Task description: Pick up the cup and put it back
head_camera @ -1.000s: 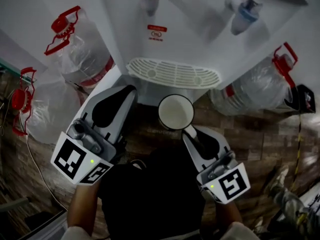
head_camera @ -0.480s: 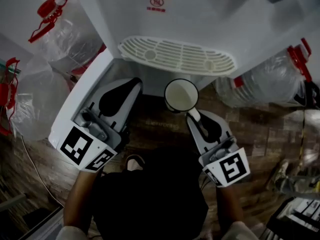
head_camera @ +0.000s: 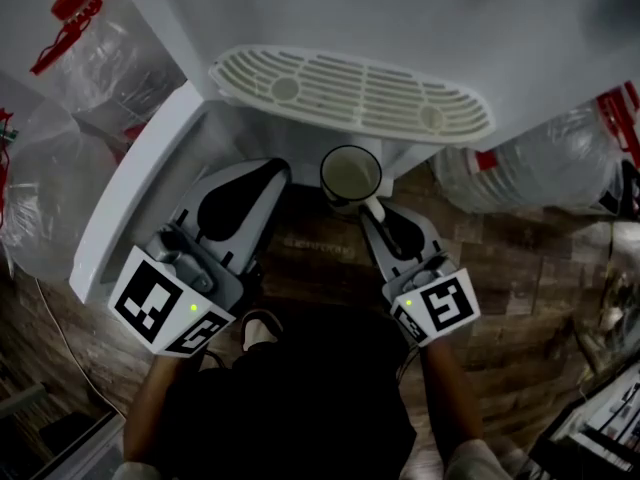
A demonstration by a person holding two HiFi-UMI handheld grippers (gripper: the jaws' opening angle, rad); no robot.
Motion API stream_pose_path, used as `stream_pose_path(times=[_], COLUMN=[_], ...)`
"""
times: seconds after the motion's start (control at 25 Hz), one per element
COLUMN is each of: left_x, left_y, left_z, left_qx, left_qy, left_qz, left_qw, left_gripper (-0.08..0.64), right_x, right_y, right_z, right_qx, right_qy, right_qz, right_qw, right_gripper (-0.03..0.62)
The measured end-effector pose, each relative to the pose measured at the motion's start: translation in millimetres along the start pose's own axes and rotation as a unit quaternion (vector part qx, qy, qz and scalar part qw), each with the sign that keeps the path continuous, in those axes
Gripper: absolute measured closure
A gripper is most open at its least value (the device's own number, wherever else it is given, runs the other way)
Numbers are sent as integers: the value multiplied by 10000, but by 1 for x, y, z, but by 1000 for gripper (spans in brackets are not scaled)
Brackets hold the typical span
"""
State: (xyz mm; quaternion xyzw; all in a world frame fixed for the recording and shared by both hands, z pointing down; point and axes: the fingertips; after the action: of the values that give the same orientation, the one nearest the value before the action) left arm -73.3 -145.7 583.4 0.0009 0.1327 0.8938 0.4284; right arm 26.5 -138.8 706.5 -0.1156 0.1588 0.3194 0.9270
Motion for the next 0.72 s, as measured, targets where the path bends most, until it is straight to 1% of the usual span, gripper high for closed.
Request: stream_pose_path(times=[0.12, 0.2, 0.32, 0.72], left_x=[-3, -6, -10, -15], left_y=[2, 1, -5, -7], left_z=[6, 13, 20, 34], left_qx=[141, 49, -112, 26], left_qy=[-11, 76, 179, 284], left_qz=[3, -38, 9, 96], left_qw=[9999, 10000, 9998, 9995], left_gripper=[552, 552, 552, 552], right_x=[-12, -19, -29, -68], right_y=[-6, -11, -19, -39], right_z=[11, 17, 26, 48], right_qx=[8, -23, -131, -148], right_qy=[12, 17, 75, 137], right_qz=[44, 94, 211, 550], right_qw=[10000, 10000, 9997, 9983], right_gripper=[520, 520, 520, 520])
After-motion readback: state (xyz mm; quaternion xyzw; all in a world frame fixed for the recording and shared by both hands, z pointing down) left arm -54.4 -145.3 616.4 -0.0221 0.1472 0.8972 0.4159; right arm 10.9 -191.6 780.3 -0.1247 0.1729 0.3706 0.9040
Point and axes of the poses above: the fingertips, and each gripper's own axes: x backward along the fingers, y to its left, z out of its underside, and after that the axes turned 9 degrees about y, right-handed
